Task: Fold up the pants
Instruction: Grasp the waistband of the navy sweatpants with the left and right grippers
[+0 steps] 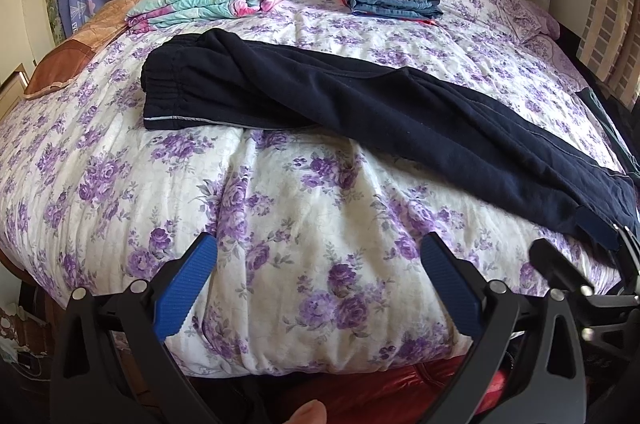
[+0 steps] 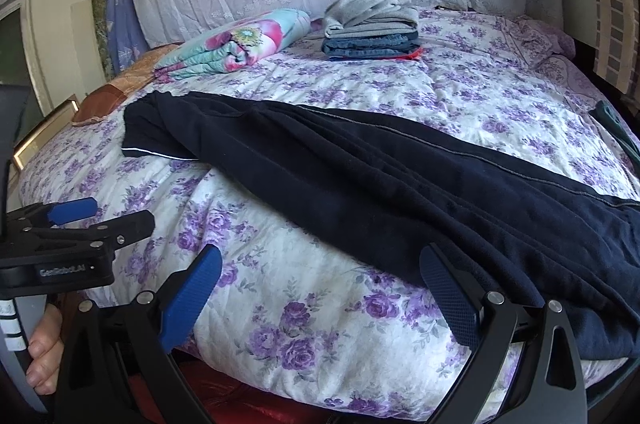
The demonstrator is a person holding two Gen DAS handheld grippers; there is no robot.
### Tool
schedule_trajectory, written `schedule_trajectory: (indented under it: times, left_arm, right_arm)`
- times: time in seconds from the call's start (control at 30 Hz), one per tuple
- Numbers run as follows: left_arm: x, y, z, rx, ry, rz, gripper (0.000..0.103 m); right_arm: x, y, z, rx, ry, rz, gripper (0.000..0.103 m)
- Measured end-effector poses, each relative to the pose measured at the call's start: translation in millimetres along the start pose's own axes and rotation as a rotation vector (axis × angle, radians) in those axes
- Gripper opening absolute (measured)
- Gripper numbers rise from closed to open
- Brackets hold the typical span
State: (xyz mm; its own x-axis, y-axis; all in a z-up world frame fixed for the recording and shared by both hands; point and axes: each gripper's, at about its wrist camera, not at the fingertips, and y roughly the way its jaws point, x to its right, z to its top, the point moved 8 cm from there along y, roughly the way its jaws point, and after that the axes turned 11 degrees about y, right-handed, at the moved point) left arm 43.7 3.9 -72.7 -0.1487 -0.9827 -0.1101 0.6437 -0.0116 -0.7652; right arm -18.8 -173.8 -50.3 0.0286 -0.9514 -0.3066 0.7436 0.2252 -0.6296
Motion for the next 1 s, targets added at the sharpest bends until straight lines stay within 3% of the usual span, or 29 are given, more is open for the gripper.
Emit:
schedule_trajectory:
  times: [0.1, 0.2, 0.27, 0.37, 0.43, 0.57, 0.8, 0.9, 1.0]
  left_arm:
    - [-15.9, 2.9, -0.1, 0.003, -0.032, 0.016, 0.099]
    - [-37.5, 9.4, -0.8, -0.003, -0.087, 0.010, 0.099]
    - [-53.2, 15.8, -1.6, -0.018, -0.126, -0.021, 0.099]
    - [-73.4, 24.1, -2.4, -0.034, -0.184, -0.084, 0.099]
    - [-83.9, 27.1, -0.5, -0.033, -0.203, -0.108, 0.099]
    - [-111.6, 27.7, 11.1, -0.022, -0.218, -0.066, 0.099]
    - [-183.9, 37.5, 57.9, -0.026, -0.285, 0.016, 0.099]
    - [-216.0, 49.5, 91.1, -0.017, -0.308, 0.022, 0.099]
    - [-231.4, 67.7, 119.1, -0.021, -0.286, 0.015, 0.099]
  right_arm:
    - [1.4, -15.6, 16.8, 0.083, -0.059, 0.080, 0.100]
    - [12.6, -27.8, 43.6, 0.170, -0.140, 0.116, 0.100]
    - [21.4, -28.6, 61.9, 0.182, -0.162, 0.118, 0.100]
    - [37.1, -10.7, 92.5, 0.080, -0.157, 0.162, 0.100]
    - [50.9, 15.3, 112.0, -0.037, -0.124, 0.197, 0.100]
    - [70.7, 60.2, 136.0, -0.155, -0.061, 0.246, 0.099]
    - [96.0, 141.6, 120.3, -0.380, -0.040, 0.231, 0.066]
    - [98.9, 161.1, 107.4, -0.449, -0.071, 0.226, 0.063]
    - [96.8, 163.4, 106.3, -0.462, -0.100, 0.232, 0.064]
